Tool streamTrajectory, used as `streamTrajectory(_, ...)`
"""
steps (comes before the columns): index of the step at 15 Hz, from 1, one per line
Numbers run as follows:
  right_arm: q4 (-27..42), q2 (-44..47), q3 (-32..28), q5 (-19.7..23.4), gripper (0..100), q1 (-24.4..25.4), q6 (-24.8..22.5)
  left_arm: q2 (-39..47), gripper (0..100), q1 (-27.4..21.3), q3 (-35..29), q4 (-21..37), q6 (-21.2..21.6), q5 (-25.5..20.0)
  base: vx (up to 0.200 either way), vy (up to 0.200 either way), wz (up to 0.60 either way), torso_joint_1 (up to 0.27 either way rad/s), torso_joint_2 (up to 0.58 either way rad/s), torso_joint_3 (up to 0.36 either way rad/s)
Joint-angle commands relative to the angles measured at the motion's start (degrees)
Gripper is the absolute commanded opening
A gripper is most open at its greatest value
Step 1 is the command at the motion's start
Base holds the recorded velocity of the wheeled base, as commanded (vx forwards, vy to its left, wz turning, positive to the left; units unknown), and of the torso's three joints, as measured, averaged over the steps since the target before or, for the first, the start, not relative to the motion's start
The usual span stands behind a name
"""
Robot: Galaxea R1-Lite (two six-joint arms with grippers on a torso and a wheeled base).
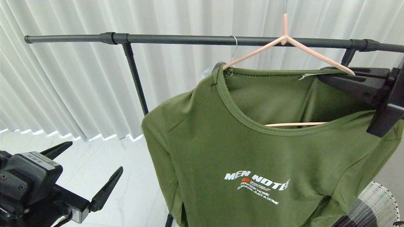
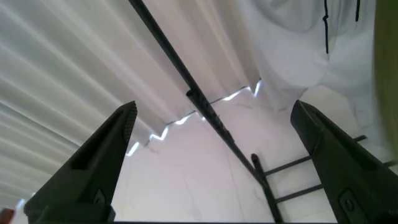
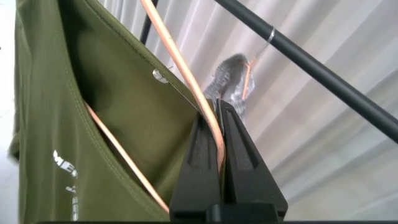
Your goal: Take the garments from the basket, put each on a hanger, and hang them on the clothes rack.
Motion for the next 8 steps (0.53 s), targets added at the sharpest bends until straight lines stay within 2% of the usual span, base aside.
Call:
streamTrajectory(1,0.0,2.6,-1.8,0.0,0,1.1,0.0,-1.6,100,0.1,0.0,0.0,0.1,0.1,0.000,0.000,0.00,0.000,0.00,0.000)
streamTrajectory(4,0.0,3.0,-2.7,-0.1,0,1.1,0.1,-2.4,100,2.8,0.0,0.0,1.8,0.2,0.000,0.000,0.00,0.000,0.00,0.000)
streamTrajectory(8,0.1,2.5,-2.1,-0.8,0,0.6,0.0,-2.4,100,3.3,-1.0,0.0,5.1,0.1,0.000,0.000,0.00,0.000,0.00,0.000)
